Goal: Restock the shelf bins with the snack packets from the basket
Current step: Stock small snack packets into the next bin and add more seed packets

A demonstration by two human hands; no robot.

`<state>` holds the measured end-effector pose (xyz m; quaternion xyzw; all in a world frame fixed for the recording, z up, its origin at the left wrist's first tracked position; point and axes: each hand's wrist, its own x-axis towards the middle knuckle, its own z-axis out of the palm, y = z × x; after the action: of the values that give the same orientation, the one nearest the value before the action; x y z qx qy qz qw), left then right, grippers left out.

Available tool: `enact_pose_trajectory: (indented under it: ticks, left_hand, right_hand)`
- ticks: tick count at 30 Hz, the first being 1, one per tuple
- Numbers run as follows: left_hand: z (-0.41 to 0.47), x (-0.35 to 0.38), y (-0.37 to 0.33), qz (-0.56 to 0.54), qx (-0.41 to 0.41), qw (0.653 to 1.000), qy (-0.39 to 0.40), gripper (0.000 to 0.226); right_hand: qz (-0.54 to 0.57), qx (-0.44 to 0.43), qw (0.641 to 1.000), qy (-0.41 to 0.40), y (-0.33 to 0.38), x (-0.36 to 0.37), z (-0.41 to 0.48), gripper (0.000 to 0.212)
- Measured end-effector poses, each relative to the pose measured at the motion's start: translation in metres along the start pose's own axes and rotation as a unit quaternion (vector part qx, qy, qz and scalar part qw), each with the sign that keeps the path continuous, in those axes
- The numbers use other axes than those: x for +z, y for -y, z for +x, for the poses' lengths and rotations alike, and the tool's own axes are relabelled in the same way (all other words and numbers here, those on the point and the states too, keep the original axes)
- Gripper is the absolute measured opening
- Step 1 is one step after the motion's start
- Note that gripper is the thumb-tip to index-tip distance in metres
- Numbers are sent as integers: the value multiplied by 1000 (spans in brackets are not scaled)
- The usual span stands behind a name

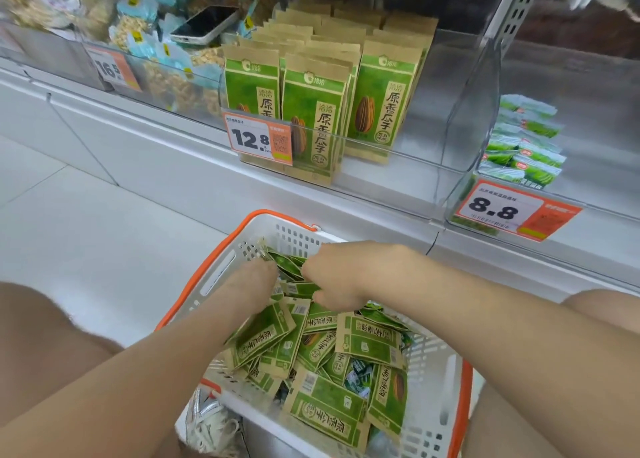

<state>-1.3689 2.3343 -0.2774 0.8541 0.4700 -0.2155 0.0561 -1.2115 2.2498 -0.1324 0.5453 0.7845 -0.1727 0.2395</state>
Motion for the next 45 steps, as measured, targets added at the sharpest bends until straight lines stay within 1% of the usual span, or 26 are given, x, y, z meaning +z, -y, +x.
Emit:
enact_pose_trajectory:
  ticks: [3,6,8,10,12,14,16,17,19,20,22,23,24,25,26,27,29,30,31,32,35,38,40,41,43,45]
  left_hand:
    - [-1,-32,3,-138,6,990,-18,21]
    - [-16,-78,-4,-299,64,952,-23,27]
    - [-31,-105,-13,-394,107,912,-32,25]
    - [-45,-124,-19,-497,148,855,-21,26]
    - [-55,-137,-25,-579,177,796,-25,27]
    - [-65,-149,-32,-632,189,747,-82,24]
    - [-75,-162,-38,-666,177,710,-149,23]
    - [-79,-168,-39,-662,164,708,-180,20]
    - [-82,-175,-39,-645,129,713,-241,18]
    - [-82,-177,-37,-661,109,698,-255,18]
    - [-82,-183,-38,-743,95,621,-232,21]
    - [-84,-187,-39,-780,105,579,-213,25]
    - [-85,-191,-40,-800,120,551,-205,28]
    - [-86,-195,-41,-801,133,545,-210,28]
    - [-87,-198,-41,-795,139,547,-222,27]
    - [-87,-202,-41,-790,139,547,-238,26]
    - [-88,-209,-40,-802,129,527,-251,26]
    - [-89,-212,-40,-810,126,517,-247,28]
    - [-89,-215,-40,-809,125,519,-245,28]
    - [-90,-217,-42,-802,127,529,-247,27]
    - [-90,-225,-45,-780,124,549,-273,23]
    - [-91,-232,-43,-764,117,554,-310,20]
    - [-92,-235,-42,-750,122,563,-326,20]
    - [-91,-236,-43,-741,129,567,-334,20]
    - [-88,-236,-42,-708,128,586,-373,17]
    - [-82,-235,-40,-647,109,618,-433,14]
  right_hand:
    - [24,31,998,-52,-8,-9,-9,17]
    - [56,69,990,-106,-20,-17,-23,37]
    - [86,98,982,-137,-28,-21,-32,35]
    - [124,124,971,-162,-33,-26,-43,19]
    - [166,141,957,-192,-36,-34,-56,23]
    - [228,162,931,-235,-41,-42,-70,27]
    - [334,191,874,-296,-48,-47,-81,24]
    - [386,202,834,-339,-52,-47,-84,22]
    - [497,197,724,-436,-59,-47,-89,19]
    - [561,179,654,-475,-60,-48,-91,17]
    - [670,132,521,-513,-55,-47,-94,11]
    - [695,116,482,-521,-51,-46,-96,11]
    - [700,110,470,-526,-48,-44,-97,12]
    - [691,108,482,-528,-48,-43,-100,14]
    - [670,111,515,-523,-48,-43,-104,19]
    - [633,117,572,-508,-51,-42,-108,25]
    - [514,138,721,-444,-59,-40,-113,31]
    - [459,140,778,-406,-60,-38,-113,29]
    - [430,135,808,-379,-59,-36,-111,27]
    - [431,123,812,-373,-57,-34,-108,29]
    - [457,75,787,-407,-55,-33,-98,50]
    - [453,42,805,-381,-60,-36,-91,60]
    - [448,31,816,-364,-66,-37,-88,56]
    - [450,24,811,-373,-70,-39,-87,50]
    - [457,14,776,-434,-76,-44,-86,35]
    - [443,44,714,-540,-78,-53,-84,30]
